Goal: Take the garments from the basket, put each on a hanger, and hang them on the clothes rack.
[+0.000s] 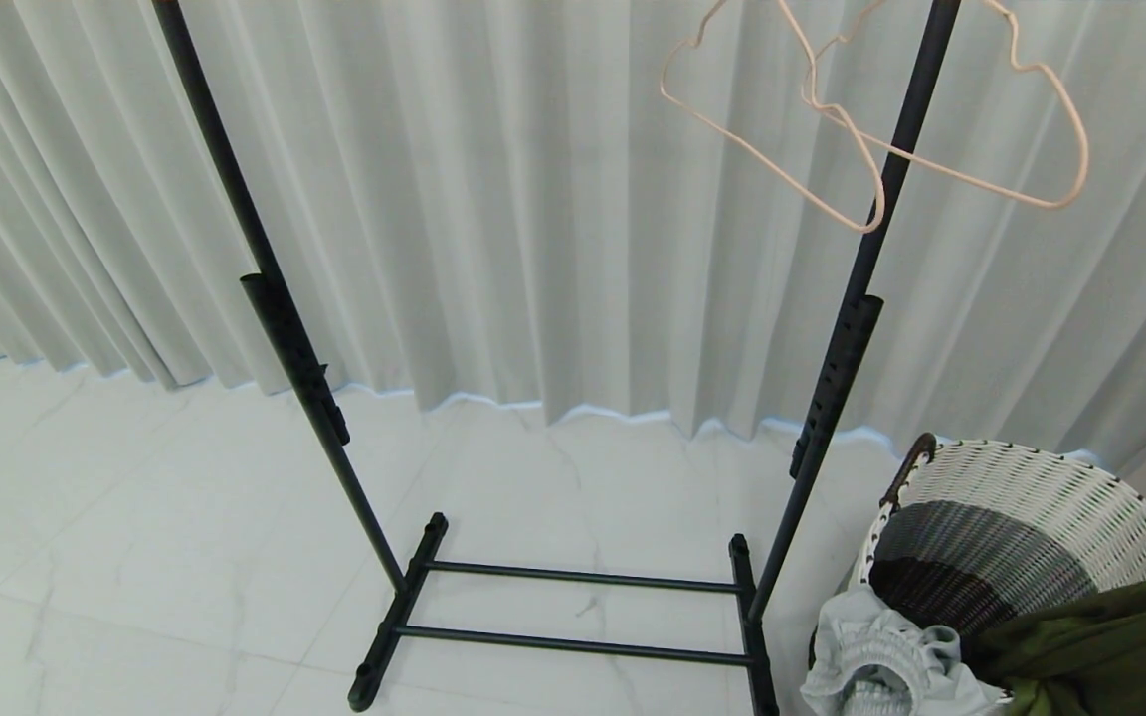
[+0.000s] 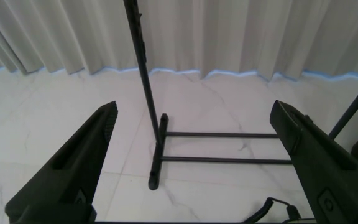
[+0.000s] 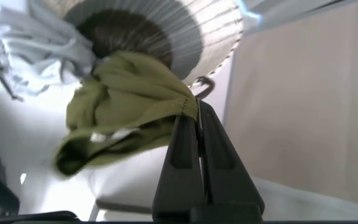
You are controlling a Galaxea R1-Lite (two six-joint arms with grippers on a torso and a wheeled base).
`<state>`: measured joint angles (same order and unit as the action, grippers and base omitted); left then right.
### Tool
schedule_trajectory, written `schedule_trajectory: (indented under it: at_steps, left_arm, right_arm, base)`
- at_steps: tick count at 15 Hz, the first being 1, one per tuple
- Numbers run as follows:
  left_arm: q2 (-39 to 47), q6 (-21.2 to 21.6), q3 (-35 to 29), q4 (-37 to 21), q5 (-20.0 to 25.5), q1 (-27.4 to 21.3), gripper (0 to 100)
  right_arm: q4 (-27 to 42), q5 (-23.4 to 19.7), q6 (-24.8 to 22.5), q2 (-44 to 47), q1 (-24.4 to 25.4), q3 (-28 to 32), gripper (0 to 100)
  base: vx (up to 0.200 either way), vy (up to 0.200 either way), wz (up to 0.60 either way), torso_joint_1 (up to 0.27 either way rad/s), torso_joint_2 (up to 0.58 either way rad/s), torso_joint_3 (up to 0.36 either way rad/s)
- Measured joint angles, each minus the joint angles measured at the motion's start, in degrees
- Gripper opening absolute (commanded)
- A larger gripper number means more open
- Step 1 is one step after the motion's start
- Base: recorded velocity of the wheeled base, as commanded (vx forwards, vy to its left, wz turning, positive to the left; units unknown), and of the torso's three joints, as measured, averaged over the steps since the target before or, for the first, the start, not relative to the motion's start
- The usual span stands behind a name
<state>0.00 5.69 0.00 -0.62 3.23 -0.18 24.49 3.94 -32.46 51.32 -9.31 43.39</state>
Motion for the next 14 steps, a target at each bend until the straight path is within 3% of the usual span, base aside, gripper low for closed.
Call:
schedule_trajectory:
  at_steps: [5,12,14]
  left_arm:
    - [0.00,0.00,0.00,0.02,-0.01,0.00,100]
    - [0.00,0.02,0.00,0.00,-0.01,0.00,100]
    - [0.00,0.05,0.00,0.00,0.00,0.02,100]
  right_arm:
    - [0.88,0.09,-0.77,-3.84,0.11,0.49,0]
    - [0.88,1.15,-0.84,-5.00,0.04,0.52,0]
    - [0.93,1.26,-0.84,-5.29,0.06,0.46,0]
  base:
    - [0.000,0.200,0.00,0.001,0.00,0.005]
    - [0.000,0.000,0.00,0.000,0.00,0.000]
    - [-0.200,0.000,0.00,0.002,0.00,0.005]
